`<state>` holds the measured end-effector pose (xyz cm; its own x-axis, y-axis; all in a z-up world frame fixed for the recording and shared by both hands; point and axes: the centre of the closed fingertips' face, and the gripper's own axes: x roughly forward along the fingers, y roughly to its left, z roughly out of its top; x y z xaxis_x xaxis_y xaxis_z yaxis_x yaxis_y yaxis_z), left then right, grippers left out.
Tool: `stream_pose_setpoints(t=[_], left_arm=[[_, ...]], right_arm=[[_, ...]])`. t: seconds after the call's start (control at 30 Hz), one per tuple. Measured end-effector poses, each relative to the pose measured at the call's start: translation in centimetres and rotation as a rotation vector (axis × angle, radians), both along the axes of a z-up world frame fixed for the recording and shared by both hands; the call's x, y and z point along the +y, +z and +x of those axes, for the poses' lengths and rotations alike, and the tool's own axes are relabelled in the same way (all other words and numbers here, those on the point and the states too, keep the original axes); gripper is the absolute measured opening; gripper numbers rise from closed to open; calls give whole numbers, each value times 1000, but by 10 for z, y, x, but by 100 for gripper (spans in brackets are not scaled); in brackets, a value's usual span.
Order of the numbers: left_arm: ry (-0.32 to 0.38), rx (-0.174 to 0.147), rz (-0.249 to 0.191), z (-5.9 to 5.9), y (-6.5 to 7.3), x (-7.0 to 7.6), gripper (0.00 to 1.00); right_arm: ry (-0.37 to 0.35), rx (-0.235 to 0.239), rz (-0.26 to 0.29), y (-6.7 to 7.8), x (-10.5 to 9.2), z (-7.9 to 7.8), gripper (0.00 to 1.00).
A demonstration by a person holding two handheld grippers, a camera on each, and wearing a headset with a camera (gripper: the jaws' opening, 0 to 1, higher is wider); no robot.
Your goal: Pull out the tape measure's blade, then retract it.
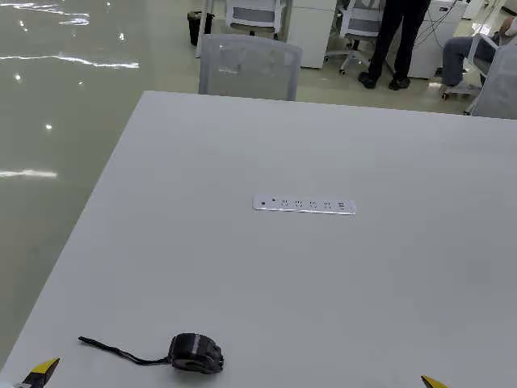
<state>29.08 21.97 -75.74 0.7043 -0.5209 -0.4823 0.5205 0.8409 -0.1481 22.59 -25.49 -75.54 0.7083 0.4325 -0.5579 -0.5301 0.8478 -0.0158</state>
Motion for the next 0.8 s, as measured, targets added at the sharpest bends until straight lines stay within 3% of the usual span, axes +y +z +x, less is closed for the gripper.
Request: stream_pose_setpoints(t=[0.8], left_arm=[[-34,15,2,-7,-6,-5,100]], right_arm=[[-15,12,-7,-3,-4,-3,98]])
